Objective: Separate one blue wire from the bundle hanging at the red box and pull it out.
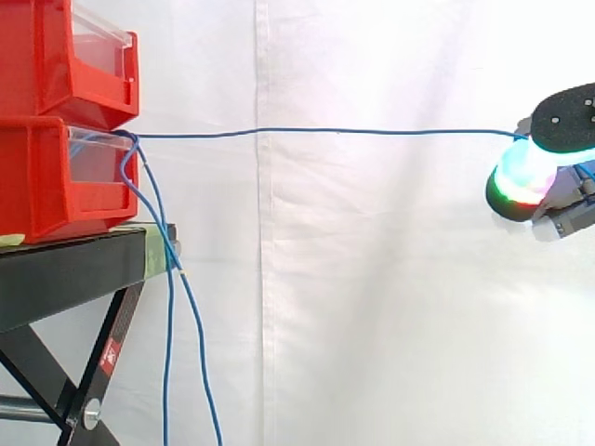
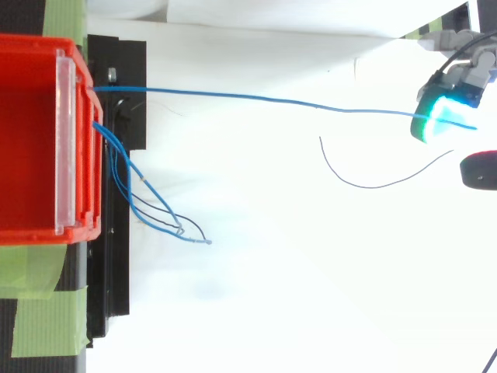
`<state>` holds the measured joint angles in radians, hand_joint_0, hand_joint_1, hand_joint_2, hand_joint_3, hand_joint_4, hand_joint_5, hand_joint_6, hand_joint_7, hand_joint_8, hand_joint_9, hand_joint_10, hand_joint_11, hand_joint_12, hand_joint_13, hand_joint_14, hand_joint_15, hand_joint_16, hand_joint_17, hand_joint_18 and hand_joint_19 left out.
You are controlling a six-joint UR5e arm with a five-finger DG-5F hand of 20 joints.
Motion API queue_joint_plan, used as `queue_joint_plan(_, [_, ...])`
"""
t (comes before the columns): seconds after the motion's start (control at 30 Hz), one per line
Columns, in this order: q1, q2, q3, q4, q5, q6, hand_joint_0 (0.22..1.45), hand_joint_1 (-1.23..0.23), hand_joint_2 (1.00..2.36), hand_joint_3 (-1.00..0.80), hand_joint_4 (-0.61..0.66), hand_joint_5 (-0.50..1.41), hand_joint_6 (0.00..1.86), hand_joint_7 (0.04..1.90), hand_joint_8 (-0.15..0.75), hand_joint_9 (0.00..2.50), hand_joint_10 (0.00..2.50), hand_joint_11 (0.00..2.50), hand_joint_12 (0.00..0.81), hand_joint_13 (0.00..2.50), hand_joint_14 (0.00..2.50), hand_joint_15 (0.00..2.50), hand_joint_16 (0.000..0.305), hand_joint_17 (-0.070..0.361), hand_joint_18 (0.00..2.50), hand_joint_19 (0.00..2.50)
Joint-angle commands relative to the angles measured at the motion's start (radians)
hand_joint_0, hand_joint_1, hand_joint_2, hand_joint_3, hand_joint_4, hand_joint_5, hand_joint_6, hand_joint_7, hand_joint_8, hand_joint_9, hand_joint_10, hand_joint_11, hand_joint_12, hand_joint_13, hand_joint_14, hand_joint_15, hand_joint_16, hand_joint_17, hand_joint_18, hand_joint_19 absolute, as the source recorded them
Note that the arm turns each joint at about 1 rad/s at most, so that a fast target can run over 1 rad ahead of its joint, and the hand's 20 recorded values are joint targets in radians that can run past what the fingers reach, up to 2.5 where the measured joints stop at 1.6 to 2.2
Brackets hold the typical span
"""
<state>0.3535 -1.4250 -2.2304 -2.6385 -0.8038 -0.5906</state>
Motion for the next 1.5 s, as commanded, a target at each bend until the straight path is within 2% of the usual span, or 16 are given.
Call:
queue_joint_plan(0.0, [-0.001, 0.0, 0.0, 0.0, 0.0, 0.0, 0.59, -0.69, 1.03, 0.09, 0.09, -0.16, 0.85, 1.07, 0.268, 0.52, 0.01, 0.58, 0.347, 0.16, 0.01, 0.27, 0.05, 0.112, 0.1, 0.42])
queue_joint_plan(1.47, [0.001, 0.0, 0.0, 0.0, 0.0, 0.0, 0.59, -0.7, 1.03, 0.08, 0.09, -0.15, 0.84, 1.1, 0.269, 0.54, 0.02, 0.56, 0.346, 0.2, 0.01, 0.25, 0.05, 0.112, 0.15, 0.4])
